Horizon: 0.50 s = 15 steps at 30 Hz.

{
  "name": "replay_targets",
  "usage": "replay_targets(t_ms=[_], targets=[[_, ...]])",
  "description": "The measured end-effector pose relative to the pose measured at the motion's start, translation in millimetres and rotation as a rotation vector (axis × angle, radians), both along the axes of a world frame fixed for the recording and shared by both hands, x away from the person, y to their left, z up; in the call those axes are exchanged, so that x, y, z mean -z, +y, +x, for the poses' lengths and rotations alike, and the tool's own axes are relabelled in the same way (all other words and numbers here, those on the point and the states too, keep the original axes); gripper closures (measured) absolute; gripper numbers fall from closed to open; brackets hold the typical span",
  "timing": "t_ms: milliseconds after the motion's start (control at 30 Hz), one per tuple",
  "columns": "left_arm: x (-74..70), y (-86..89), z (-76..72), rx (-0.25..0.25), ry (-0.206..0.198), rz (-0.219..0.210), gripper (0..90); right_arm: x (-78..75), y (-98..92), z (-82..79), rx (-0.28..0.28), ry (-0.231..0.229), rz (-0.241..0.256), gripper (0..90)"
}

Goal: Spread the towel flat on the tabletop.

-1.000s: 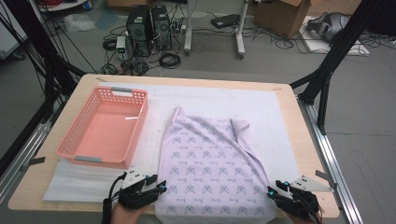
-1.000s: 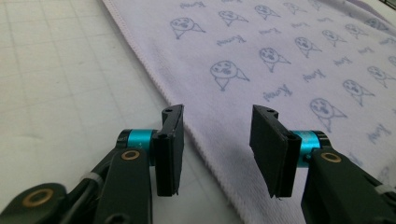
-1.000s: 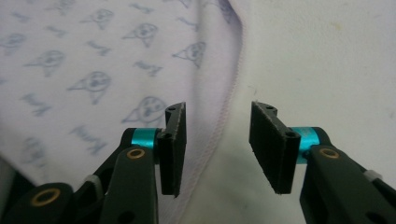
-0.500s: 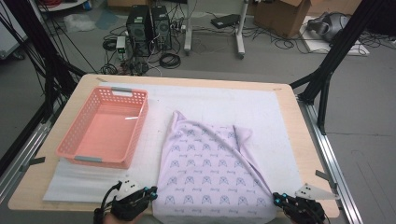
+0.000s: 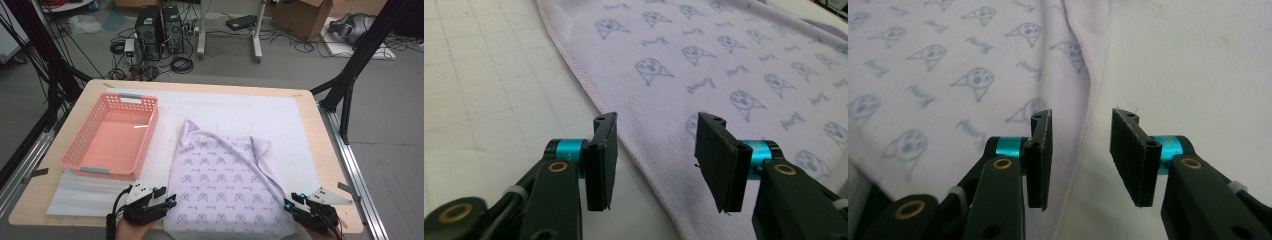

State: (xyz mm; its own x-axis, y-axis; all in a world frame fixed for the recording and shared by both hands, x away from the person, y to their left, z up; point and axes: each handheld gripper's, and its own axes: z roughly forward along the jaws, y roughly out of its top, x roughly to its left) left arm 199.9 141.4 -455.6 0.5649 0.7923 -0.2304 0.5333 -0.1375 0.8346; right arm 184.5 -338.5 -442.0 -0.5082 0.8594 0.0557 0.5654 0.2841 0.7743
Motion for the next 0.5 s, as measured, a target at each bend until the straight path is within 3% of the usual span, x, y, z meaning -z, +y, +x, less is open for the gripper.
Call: replay_targets(t_ms=[267, 500], targets=[[-2.9, -2.7, 12.5, 0.034, -0.039, -0.009, 48.5, -3.4, 12.5, 23.1, -0.004, -0.024, 0.015, 57.7], [-6.2, -4.9, 34.4, 0.052, -0.047, -0.013, 47.2, -6.6, 8.5, 45.5, 0.055, -0.023, 0.049, 52.6]])
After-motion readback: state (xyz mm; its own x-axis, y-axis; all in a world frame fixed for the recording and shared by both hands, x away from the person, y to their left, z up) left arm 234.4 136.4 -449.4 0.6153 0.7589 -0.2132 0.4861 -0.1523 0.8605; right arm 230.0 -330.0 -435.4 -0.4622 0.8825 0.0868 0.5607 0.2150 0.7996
